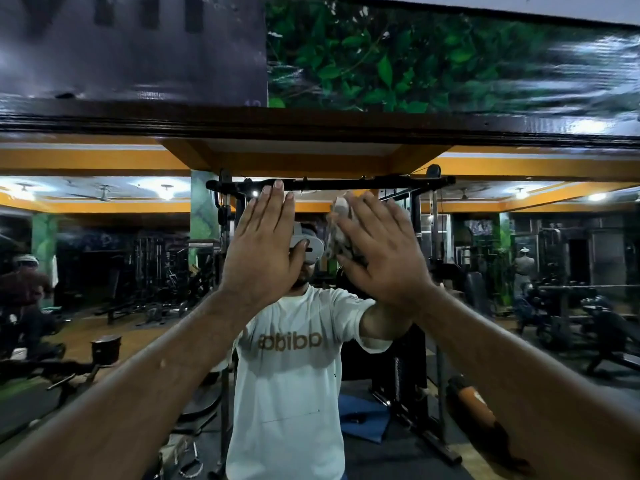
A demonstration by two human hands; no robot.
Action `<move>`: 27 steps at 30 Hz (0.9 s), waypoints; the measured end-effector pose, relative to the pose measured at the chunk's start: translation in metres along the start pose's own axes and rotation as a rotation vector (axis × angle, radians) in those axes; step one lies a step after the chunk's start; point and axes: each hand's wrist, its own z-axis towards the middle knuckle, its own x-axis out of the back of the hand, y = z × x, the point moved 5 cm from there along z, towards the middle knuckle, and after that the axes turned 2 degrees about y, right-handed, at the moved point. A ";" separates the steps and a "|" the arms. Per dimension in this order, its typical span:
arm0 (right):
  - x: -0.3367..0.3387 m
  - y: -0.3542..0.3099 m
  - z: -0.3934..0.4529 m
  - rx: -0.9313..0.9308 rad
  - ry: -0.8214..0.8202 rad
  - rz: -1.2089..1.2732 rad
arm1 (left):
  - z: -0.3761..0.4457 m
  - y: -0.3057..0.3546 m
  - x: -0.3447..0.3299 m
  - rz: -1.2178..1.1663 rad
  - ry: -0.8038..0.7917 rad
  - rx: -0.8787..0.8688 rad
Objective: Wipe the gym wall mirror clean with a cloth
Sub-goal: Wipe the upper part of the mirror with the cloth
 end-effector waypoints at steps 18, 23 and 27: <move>0.002 0.014 0.081 -0.451 0.171 -0.004 | 0.040 -0.029 0.024 -0.032 0.083 -0.062; -0.004 -0.008 0.080 -0.083 0.052 -0.008 | 0.035 -0.037 0.024 -0.083 0.085 -0.090; 0.000 0.007 0.092 -0.484 0.212 -0.110 | 0.028 -0.058 0.030 -0.069 0.105 -0.065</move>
